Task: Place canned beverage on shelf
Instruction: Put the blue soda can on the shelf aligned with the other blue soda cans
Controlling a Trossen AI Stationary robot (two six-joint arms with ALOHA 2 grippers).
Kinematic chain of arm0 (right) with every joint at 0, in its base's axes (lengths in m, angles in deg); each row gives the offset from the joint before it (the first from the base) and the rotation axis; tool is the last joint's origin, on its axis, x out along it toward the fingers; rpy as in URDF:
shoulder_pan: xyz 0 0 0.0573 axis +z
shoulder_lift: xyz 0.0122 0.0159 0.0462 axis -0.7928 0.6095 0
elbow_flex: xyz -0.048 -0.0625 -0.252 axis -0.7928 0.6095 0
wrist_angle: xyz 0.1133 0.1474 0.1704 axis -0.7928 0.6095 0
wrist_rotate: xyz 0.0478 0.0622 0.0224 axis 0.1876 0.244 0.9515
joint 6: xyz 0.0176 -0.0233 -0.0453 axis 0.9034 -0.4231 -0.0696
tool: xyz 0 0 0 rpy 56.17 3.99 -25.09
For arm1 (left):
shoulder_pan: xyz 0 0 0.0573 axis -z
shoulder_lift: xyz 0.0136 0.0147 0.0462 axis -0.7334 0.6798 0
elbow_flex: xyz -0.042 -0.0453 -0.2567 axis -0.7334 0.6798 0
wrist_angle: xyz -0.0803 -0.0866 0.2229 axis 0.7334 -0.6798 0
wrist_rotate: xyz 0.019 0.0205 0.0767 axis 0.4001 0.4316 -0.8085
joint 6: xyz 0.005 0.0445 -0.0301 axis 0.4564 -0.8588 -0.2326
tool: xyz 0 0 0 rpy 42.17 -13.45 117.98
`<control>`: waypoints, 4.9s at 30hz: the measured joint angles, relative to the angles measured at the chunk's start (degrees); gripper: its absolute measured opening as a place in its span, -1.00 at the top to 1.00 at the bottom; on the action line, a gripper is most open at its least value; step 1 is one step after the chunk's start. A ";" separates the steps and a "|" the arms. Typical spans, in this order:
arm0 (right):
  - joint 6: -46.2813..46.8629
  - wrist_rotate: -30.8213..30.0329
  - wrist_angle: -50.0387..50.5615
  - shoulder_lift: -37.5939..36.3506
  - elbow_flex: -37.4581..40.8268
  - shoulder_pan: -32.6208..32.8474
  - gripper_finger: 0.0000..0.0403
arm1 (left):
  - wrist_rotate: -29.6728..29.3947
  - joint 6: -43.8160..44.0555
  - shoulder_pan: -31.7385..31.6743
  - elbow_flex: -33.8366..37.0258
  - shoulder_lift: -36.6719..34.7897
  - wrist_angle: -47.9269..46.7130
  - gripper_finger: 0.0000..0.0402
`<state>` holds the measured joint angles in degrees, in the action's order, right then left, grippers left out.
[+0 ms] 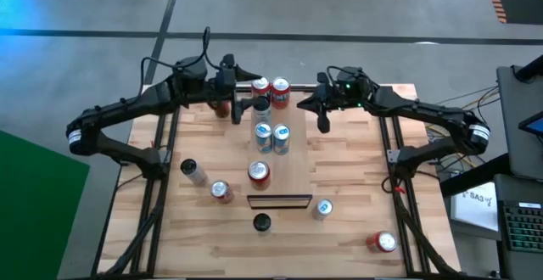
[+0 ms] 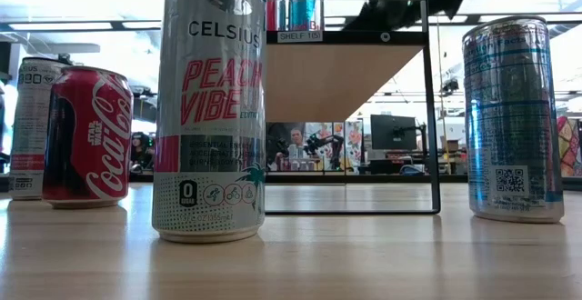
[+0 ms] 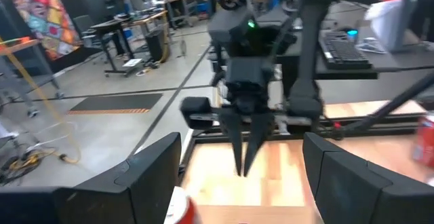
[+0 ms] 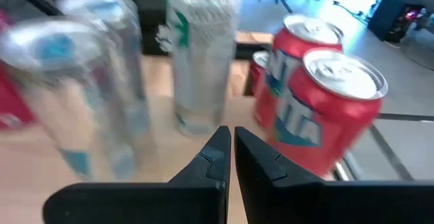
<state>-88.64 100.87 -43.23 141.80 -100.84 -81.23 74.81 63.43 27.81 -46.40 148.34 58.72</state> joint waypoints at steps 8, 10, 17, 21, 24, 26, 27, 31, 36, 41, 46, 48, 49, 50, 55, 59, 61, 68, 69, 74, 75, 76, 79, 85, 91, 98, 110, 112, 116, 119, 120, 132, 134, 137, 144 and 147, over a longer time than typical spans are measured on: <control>4.54 -0.10 4.31 -4.99 0.00 3.72 0.94 | -7.04 0.32 6.19 0.00 -2.38 -2.62 -0.38; 5.83 -0.07 5.33 -6.08 0.00 4.85 0.94 | -8.17 1.20 7.56 0.00 -2.79 -3.53 -0.38; 12.20 -0.06 8.44 -8.34 -0.02 10.55 0.94 | -9.14 4.14 11.38 0.00 -2.83 -5.82 -0.38; 16.14 -0.09 11.50 -8.54 -0.02 14.56 0.94 | -9.18 4.81 13.48 0.00 -2.79 -6.57 -0.38; 19.69 -0.13 13.42 -8.41 -0.02 17.74 0.94 | -9.18 5.13 14.96 0.00 -2.80 -7.43 -0.38; 21.93 -0.19 14.86 -8.40 -0.02 19.75 0.94 | -9.78 5.14 15.96 0.00 -2.81 -8.08 -0.38; 23.08 -0.77 15.39 -8.39 -0.02 20.82 0.94 | -10.85 5.19 16.63 0.00 -2.81 -8.48 -0.38; 27.65 -5.55 17.92 -8.43 -0.02 24.95 0.94 | -18.50 5.56 19.74 0.00 -2.81 -10.73 -0.38; 32.87 -8.64 20.11 -8.34 -0.02 28.69 0.94 | -24.43 5.81 23.95 0.00 -2.81 -13.39 -0.38; 38.80 -9.62 20.83 -8.24 -0.02 32.01 0.94 | -25.96 5.77 27.81 0.00 -3.04 -14.01 -0.38; 46.47 -9.62 22.53 -8.24 -0.04 36.03 0.94 | -30.02 5.59 30.70 0.00 -3.90 -13.97 -0.38; 48.98 -9.81 23.07 -8.24 -0.07 38.03 0.94 | -30.10 5.57 31.30 0.00 -4.07 -13.99 -0.38; 50.27 -10.31 23.51 -8.24 -0.07 39.04 0.94 | -30.11 5.54 31.53 0.00 -4.11 -13.98 -0.38; 51.48 -10.74 23.86 -8.24 -0.07 39.98 0.94 | -30.12 5.50 31.69 0.00 -4.15 -13.97 -0.38; 57.30 -12.90 26.35 -7.81 -0.07 43.47 0.94 | -30.12 5.55 31.96 0.00 -3.97 -13.99 -0.38; 61.19 -13.63 29.58 -6.32 -0.07 45.64 0.94 | -30.12 6.40 32.36 0.00 -3.82 -12.67 -0.38; 62.56 -13.62 32.29 -5.09 -0.77 46.53 0.94 | -30.12 6.92 32.76 0.00 -3.82 -11.81 -0.38; 63.39 -16.60 50.75 3.34 -13.20 49.86 0.94 | -30.12 8.84 35.30 0.00 -3.73 -11.66 -0.38; 63.39 -17.43 53.60 4.63 -15.26 50.23 0.94 | -30.12 9.17 35.98 0.00 -3.71 -11.66 -0.38; 62.95 -21.11 65.34 10.67 -23.33 52.04 0.94 | -30.14 10.10 39.54 0.58 -3.71 -11.60 -0.38; 62.93 -21.20 66.69 11.71 -24.37 52.38 0.94 | -30.14 10.24 40.20 0.84 -3.71 -11.63 -0.38; 62.91 -21.22 67.58 12.53 -25.13 52.75 0.94 | -30.27 10.33 40.77 1.22 -3.71 -11.44 -0.38; 62.75 -21.57 68.27 14.32 -26.45 53.88 0.94 | -32.65 10.64 42.44 3.13 -3.75 -9.43 -0.38; 61.22 -21.64 68.33 15.39 -26.88 56.12 0.94 | -36.13 11.51 44.38 5.03 -3.86 -9.10 -0.38; 60.92 -22.78 68.31 15.35 -26.88 56.41 0.94 | -36.20 11.80 44.51 5.03 -3.86 -8.43 -0.38; 57.40 -23.29 67.94 15.98 -26.88 56.43 0.94 | -36.26 11.65 44.44 5.03 -3.86 -7.52 -0.38; 61.48 -24.55 67.39 16.48 -26.86 55.89 0.41 | -36.26 11.60 44.38 5.03 -3.86 -7.29 -0.38; 63.24 -24.59 67.37 16.48 -26.86 55.88 0.21 | -36.26 11.60 44.38 5.03 -3.86 -7.28 -0.38; 66.03 -24.64 67.10 16.48 -26.84 55.90 -0.20 | -36.26 12.11 44.38 5.03 -3.86 -7.29 -0.38; 68.40 -25.64 66.57 16.48 -26.82 55.86 -0.44 | -36.26 12.50 44.39 5.03 -3.86 -7.29 -0.38; 69.33 -25.73 66.11 16.48 -26.80 55.71 -0.50 | -36.26 12.57 44.39 5.03 -3.86 -7.30 -0.38; 73.37 -26.57 62.04 18.87 -26.80 54.24 -0.72 | -36.26 12.63 44.38 5.03 -3.84 -7.29 -0.38; 73.48 -25.38 61.72 20.05 -26.80 54.24 -0.71 | -36.26 12.63 44.38 5.03 -3.84 -7.30 -0.38; 73.53 -23.41 61.76 21.70 -26.80 54.24 -0.70 | -36.26 12.63 44.39 5.03 -3.84 -7.32 -0.38; 73.58 -20.56 61.81 25.12 -26.80 54.24 -0.70 | -36.26 12.62 44.39 5.03 -3.84 -7.35 -0.38; 72.96 -20.48 61.77 26.33 -26.80 54.02 -0.70 | -36.26 12.42 44.38 5.03 -3.84 -7.33 -0.38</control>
<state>-15.69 80.39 18.54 168.12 -127.63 -27.21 38.55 75.84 72.19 -41.37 144.50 51.39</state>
